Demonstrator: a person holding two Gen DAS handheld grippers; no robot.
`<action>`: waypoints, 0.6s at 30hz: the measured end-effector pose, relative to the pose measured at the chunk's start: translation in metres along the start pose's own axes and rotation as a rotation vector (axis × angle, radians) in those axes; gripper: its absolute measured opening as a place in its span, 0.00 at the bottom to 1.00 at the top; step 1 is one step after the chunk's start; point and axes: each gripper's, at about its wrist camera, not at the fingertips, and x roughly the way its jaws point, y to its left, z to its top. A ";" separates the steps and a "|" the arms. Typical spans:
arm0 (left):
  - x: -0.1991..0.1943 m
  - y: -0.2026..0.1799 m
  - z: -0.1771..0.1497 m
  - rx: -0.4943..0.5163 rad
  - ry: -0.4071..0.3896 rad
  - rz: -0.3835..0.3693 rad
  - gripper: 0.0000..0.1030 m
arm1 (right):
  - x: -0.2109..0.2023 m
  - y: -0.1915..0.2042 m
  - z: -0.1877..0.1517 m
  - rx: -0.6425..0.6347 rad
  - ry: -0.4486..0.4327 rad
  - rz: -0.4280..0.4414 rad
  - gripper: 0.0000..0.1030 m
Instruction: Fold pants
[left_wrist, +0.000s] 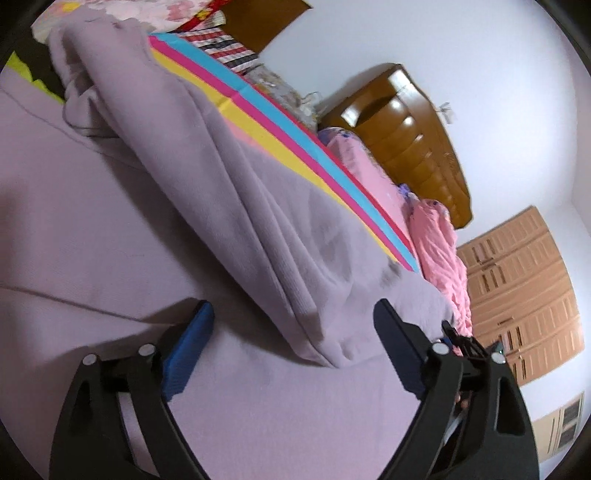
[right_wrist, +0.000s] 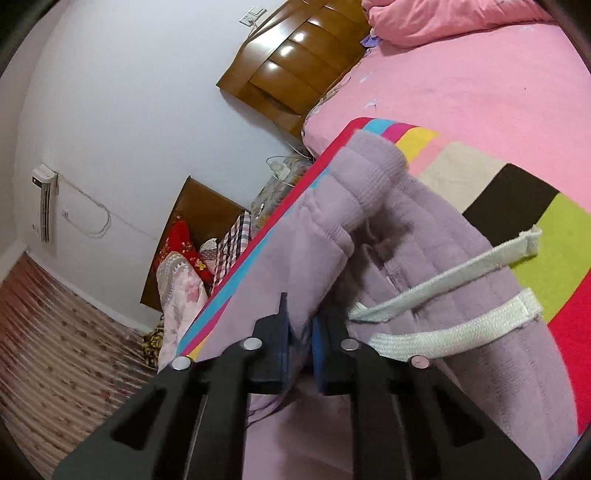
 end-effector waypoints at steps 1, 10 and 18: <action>0.000 -0.001 0.001 -0.004 0.006 0.013 0.87 | -0.001 0.002 0.000 -0.019 -0.007 -0.002 0.13; 0.015 -0.030 0.002 0.077 0.129 0.199 0.07 | -0.002 0.001 -0.003 -0.026 0.009 -0.045 0.12; -0.050 -0.072 0.116 0.062 -0.030 -0.168 0.05 | -0.022 0.062 0.037 0.030 0.046 0.005 0.12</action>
